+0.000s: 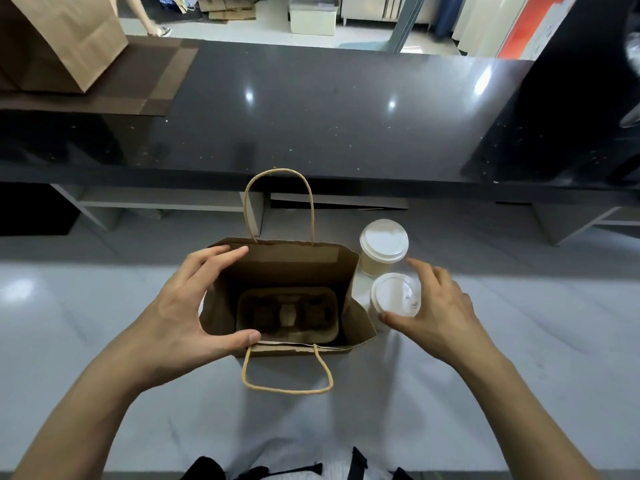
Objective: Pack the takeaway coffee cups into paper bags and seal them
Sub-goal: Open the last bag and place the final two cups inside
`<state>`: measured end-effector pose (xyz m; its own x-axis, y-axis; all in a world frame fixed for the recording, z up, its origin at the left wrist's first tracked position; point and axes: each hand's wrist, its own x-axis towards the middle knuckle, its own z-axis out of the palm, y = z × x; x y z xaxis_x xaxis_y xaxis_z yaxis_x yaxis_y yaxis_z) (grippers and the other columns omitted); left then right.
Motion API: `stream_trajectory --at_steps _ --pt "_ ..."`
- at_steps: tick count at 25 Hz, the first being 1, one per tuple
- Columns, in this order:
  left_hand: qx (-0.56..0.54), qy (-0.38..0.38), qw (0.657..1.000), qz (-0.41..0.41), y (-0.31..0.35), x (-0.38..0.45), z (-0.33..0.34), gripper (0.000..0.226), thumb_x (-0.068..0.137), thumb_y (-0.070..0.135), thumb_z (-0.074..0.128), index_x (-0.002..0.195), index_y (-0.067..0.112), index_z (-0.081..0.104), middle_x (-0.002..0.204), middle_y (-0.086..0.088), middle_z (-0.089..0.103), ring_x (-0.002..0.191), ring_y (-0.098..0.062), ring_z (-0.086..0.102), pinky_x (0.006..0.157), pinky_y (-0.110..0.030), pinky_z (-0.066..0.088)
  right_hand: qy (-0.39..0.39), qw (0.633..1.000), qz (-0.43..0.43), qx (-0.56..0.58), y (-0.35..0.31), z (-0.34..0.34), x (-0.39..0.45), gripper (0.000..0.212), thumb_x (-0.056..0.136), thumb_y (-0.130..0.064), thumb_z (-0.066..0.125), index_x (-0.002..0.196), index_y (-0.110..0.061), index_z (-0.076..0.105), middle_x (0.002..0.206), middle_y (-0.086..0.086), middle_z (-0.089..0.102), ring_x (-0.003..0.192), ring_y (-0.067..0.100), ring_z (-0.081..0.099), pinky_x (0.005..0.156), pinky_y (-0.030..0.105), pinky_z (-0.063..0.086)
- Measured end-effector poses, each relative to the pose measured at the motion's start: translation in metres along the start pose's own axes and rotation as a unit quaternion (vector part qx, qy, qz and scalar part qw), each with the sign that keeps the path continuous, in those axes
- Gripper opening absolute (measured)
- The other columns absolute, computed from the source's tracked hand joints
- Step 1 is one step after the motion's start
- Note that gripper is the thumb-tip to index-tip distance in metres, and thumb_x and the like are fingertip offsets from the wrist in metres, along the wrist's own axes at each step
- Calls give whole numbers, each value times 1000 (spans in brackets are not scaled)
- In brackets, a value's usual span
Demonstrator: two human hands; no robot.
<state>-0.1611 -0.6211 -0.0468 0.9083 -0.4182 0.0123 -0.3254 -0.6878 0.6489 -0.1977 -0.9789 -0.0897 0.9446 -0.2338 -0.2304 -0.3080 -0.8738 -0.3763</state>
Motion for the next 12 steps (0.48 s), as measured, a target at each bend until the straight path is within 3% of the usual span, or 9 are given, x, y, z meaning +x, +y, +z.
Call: stream_trajectory --at_steps 3,12 --pt "-1 -2 1000 -3 0 -3 0 103 62 63 80 151 52 29 151 27 29 140 -2 35 113 -34 38 -18 1000 14 -12 2 13 3 103 72 -70 75 153 -34 22 150 1 40 132 27 45 106 45 39" --pt "-7 -14 1000 -2 0 -2 0 108 65 56 87 151 56 22 152 26 26 140 -7 36 114 -40 40 35 995 1 90 -7 -8 -13 85 72 -55 81 141 -33 37 132 -1 46 116 23 49 90 39 47"
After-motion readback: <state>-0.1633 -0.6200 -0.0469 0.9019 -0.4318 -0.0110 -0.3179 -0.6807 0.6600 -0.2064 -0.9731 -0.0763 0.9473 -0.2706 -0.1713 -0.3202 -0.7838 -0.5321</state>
